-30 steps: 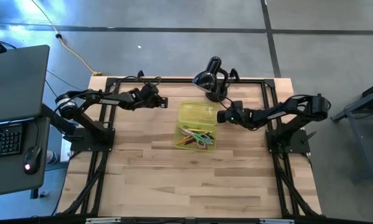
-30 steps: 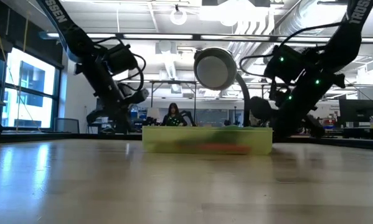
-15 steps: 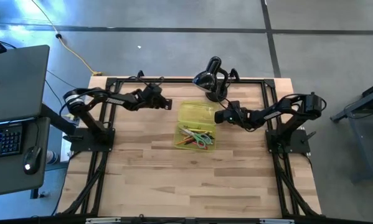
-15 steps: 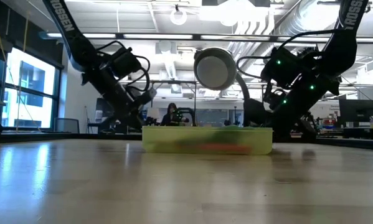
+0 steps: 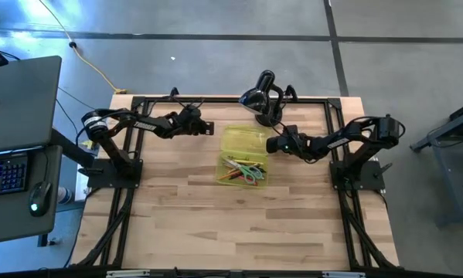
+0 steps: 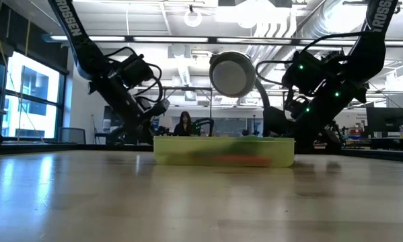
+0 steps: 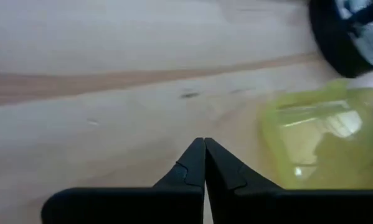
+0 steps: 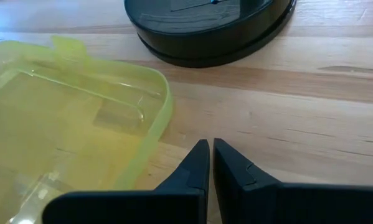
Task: Pick & place school supplies into a supply box
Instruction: Close the yellow school supply box
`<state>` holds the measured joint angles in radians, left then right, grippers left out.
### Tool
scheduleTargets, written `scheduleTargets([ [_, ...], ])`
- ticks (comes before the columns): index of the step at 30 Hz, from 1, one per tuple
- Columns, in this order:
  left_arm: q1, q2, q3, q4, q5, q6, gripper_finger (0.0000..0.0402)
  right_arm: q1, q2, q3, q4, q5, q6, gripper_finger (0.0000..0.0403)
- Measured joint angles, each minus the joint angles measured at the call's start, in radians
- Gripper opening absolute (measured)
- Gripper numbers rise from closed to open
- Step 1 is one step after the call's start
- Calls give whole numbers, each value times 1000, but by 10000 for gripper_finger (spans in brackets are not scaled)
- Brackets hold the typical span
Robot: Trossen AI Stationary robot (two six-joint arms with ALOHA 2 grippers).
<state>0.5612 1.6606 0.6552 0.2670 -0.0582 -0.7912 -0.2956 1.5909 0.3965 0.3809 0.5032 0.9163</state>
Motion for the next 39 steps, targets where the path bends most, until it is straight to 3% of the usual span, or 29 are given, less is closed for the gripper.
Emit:
scheduleTargets([
  [11, -19, 91, 26, 94, -9, -25, 39, -6, 1, 0, 69, -50, -14, 0],
  [15, -21, 93, 62, 92, 36, -15, 39, -6, 1, 0, 80, -46, -9, 0],
  [20, -46, 92, 110, 35, 31, 25, 39, -5, 1, 0, 101, -50, -9, 0],
  [26, -66, 92, 131, -79, -88, 35, 25, -5, 1, 0, 97, -62, -9, 0],
  [31, -65, 92, 132, -95, -77, 28, 13, -5, 1, 0, 98, -67, -21, 0],
  [39, -79, 95, 132, -84, -76, 27, 34, -5, 1, 1, 104, -65, -23, 0],
])
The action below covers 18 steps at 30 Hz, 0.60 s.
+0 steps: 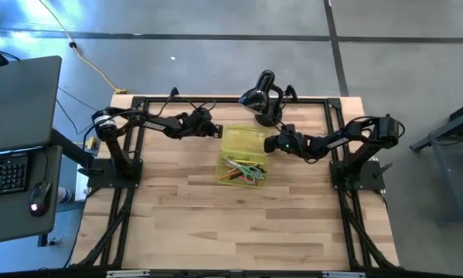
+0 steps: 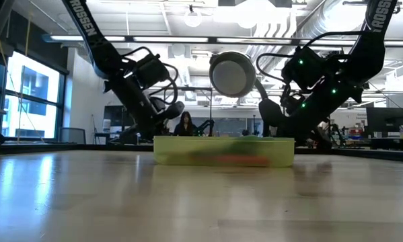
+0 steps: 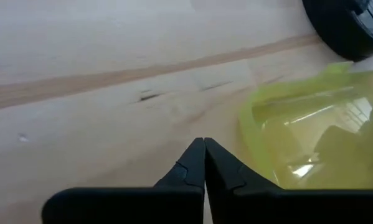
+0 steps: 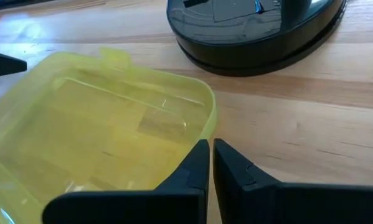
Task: Pick & place school supplies into a supply box
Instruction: Close the yellow school supply box
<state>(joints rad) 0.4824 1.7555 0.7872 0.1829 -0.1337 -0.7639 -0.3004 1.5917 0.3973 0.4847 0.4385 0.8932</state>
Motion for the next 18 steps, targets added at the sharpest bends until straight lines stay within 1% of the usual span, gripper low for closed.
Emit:
scheduleTargets([
  [5, 0, 37, 0, 39, 1, 0, 10, 0, 0, 0, 0, -4, 0, 0],
  [8, -5, 71, 0, 103, 35, -1, 18, 0, 0, 0, 0, -4, -1, 0],
  [11, -5, 104, 1, 155, 41, -2, 35, 0, 0, 0, 0, -4, -1, 0],
  [13, -5, 119, 3, 176, 50, -3, 35, 0, 0, 0, 0, -1, -2, 0],
  [18, -5, 123, 19, 167, 64, -1, 11, 0, 0, 0, 7, 0, -8, 0],
])
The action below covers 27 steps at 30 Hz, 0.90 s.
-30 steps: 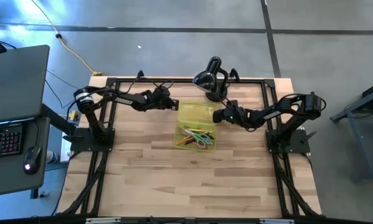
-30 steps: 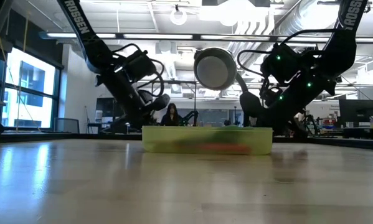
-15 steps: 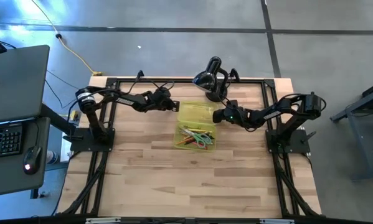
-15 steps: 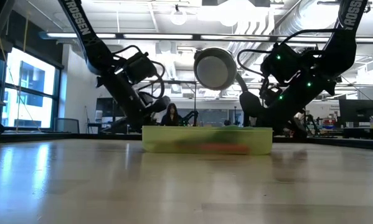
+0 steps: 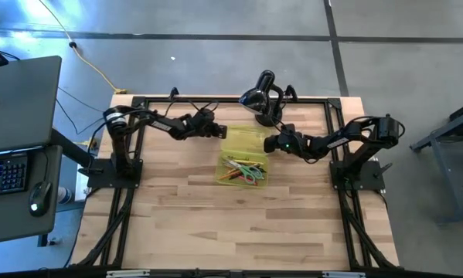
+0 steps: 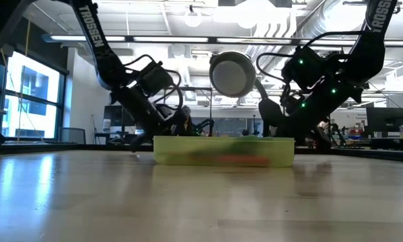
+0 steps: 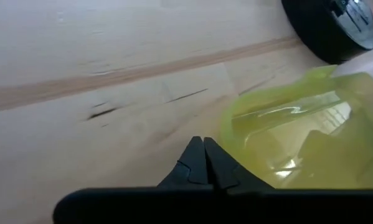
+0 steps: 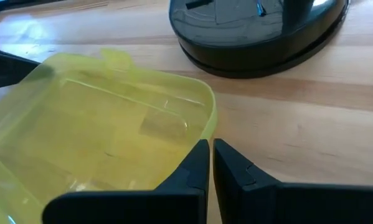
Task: Pick & place school supplies into a supply box
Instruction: Close the yellow school supply box
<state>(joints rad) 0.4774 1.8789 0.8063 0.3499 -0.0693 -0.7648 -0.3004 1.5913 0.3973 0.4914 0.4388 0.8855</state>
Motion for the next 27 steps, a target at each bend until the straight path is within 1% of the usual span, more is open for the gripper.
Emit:
scheduleTargets([
  [3, 0, 3, 20, -10, 17, 35, 11, 0, 0, 0, 16, 15, -47, 0],
  [7, 1, 8, 47, -31, 37, 62, 37, 0, 0, -1, 46, 15, -109, 0],
  [9, 1, 8, 55, -33, 38, 76, 43, -1, 0, -2, 63, 12, -139, 0],
  [11, 2, 8, 58, -34, 37, 86, 39, -1, 0, -2, 74, 14, -152, 0],
  [16, 2, 8, 58, -41, 41, 105, 10, -1, 0, -2, 77, 12, -154, 0],
  [18, 2, 8, 59, -45, 45, 106, 13, 3, 0, -2, 78, 6, -154, 0],
  [21, 2, 8, 59, -47, 61, 106, 33, 23, -2, -2, 75, 19, -154, 0],
  [23, 2, 7, 59, -47, 66, 107, 37, 40, -7, -2, 74, 29, -154, 0],
  [25, 2, 7, 59, -47, 67, 108, 30, 56, -16, -2, 74, 41, -154, 0],
  [27, 2, 2, 59, -48, 68, 108, 13, 71, -27, -2, 67, 63, -154, 0],
])
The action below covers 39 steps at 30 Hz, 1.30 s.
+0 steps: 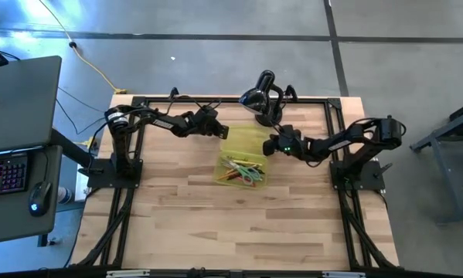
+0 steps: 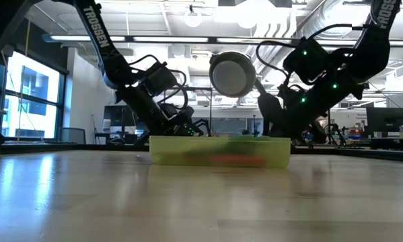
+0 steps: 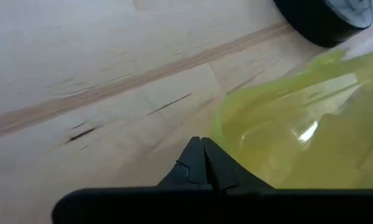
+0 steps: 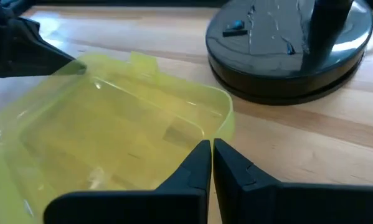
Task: Pick & place school supplies into a supply box
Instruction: Close the yellow school supply box
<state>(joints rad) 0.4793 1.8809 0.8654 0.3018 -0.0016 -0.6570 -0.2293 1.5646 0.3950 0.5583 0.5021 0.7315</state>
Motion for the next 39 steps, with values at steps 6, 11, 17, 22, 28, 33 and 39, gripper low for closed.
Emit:
scheduleTargets([
  [6, -12, -67, 1, -42, 8, 30, 28, 37, -45, 0, -63, 44, 9, 0],
  [11, -41, -146, 6, -86, -3, 66, 11, 62, -73, 6, -66, 46, 9, 1],
  [17, -111, -198, 7, -100, -32, 133, 27, 108, -82, 6, -38, 75, -16, 0],
  [22, -153, -213, 7, -126, -97, 140, 12, 147, -82, 6, -30, 122, -18, 0],
  [28, -152, -213, 6, -143, -149, 130, 24, 175, -122, 4, -87, 148, -4, 0],
  [33, -101, -213, 5, -255, -223, 50, 11, 142, -219, 4, -313, 207, 122, 0],
  [39, -60, -188, 3, -289, -155, 6, 23, 70, -208, 2, -481, 99, 291, 0],
])
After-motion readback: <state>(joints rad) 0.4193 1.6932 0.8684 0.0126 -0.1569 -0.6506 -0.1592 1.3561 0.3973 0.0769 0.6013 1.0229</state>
